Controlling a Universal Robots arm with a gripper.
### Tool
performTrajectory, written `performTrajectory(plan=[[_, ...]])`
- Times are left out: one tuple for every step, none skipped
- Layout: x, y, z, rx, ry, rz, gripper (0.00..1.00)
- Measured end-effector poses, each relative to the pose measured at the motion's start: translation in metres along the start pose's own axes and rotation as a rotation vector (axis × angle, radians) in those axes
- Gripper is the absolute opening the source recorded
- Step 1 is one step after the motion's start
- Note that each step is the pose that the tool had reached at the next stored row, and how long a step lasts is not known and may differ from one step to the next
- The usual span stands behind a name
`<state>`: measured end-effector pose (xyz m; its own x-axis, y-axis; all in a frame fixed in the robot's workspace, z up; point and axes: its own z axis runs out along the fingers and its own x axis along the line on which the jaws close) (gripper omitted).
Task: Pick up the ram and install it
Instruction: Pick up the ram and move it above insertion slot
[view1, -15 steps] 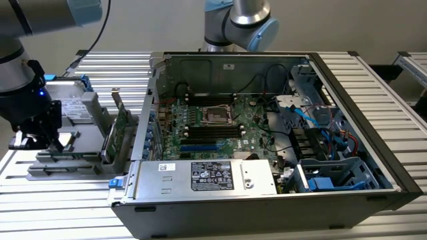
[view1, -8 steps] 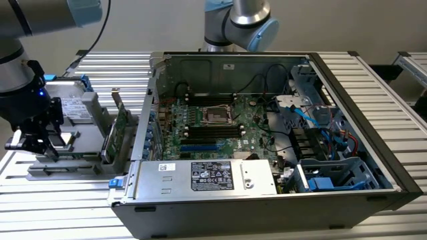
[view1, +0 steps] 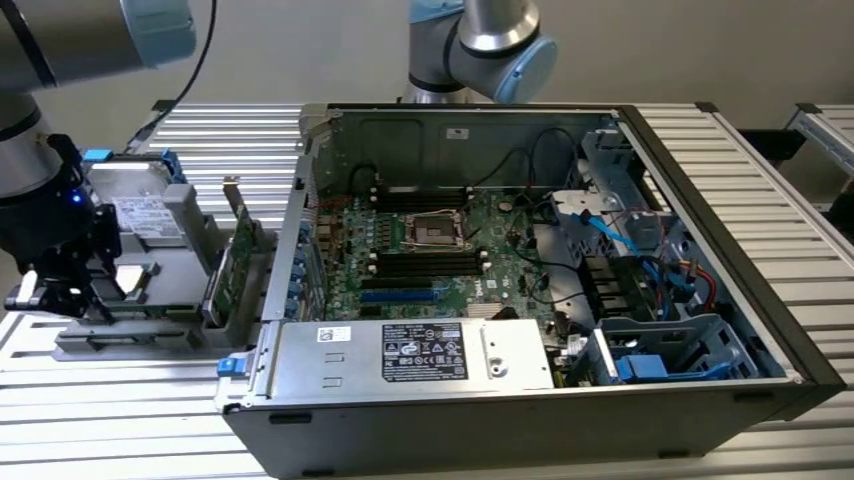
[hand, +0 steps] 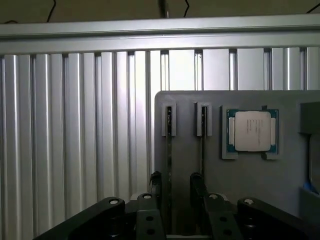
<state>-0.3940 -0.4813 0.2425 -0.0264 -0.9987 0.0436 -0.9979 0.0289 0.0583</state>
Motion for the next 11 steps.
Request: performTrajectory(plan=[[0.0, 0.0009, 0.0017, 0.0002, 0.0001, -0.003, 0.36], [0.001, 0.0017, 0.0032, 0.0002, 0.0003, -0.005, 0.36], [0.001, 0.0025, 0.0048, 0.0003, 0.0005, -0.008, 0.36], [0.001, 0.0032, 0.0065, 0.0005, 0.0007, -0.011, 0.36], [0.002, 0.0039, 0.0082, 0.0006, 0.0008, -0.014, 0.36], [0.002, 0.0042, 0.01, 0.001, 0.0009, -0.018, 0.36], [0.002, 0.0047, 0.0117, 0.0012, 0.0013, -0.024, 0.36], [0.002, 0.0049, 0.0133, 0.0013, 0.0017, -0.03, 0.36], [0.002, 0.005, 0.0149, 0.0017, 0.0021, -0.037, 0.36], [0.002, 0.0052, 0.0165, 0.002, 0.0026, -0.044, 0.36], [0.002, 0.0052, 0.018, 0.0022, 0.0031, -0.052, 0.36]])
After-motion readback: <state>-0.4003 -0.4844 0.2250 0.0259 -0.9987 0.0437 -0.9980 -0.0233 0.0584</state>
